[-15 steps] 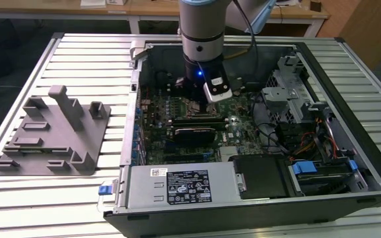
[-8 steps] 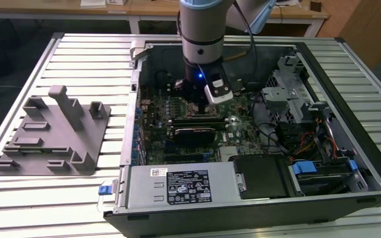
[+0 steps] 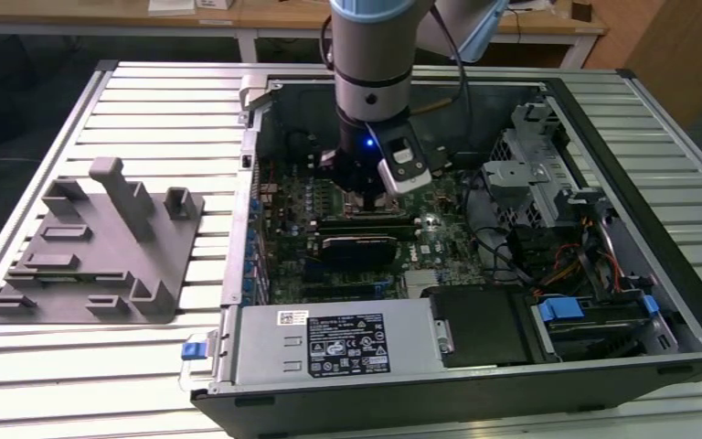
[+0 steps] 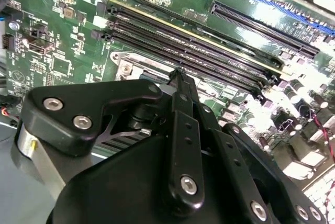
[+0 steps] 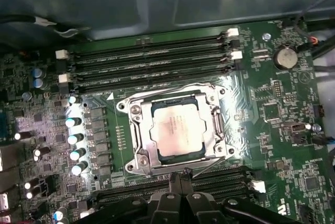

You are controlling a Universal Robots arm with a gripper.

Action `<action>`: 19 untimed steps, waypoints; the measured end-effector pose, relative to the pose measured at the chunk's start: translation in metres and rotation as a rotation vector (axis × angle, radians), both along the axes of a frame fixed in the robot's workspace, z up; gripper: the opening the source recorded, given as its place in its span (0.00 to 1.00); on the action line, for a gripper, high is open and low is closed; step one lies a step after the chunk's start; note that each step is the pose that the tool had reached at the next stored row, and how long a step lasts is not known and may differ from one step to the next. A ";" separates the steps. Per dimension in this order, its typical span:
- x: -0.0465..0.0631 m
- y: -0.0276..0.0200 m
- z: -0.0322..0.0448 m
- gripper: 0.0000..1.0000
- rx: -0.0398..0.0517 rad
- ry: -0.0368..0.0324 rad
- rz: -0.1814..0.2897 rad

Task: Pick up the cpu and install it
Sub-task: 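Install the second cpu locking lever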

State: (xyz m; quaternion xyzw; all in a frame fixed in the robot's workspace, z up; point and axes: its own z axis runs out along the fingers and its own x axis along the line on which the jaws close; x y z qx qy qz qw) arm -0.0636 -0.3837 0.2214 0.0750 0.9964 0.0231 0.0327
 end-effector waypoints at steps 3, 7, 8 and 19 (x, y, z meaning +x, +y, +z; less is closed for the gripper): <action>-0.001 -0.0010 -0.0013 0.11 0.0001 0.0017 0.013; -0.001 -0.0024 -0.0034 0.11 0.0001 0.0044 0.030; -0.002 -0.0028 -0.0040 0.11 0.0001 0.0053 0.035; -0.004 -0.0052 -0.0096 0.11 0.0015 0.0148 0.075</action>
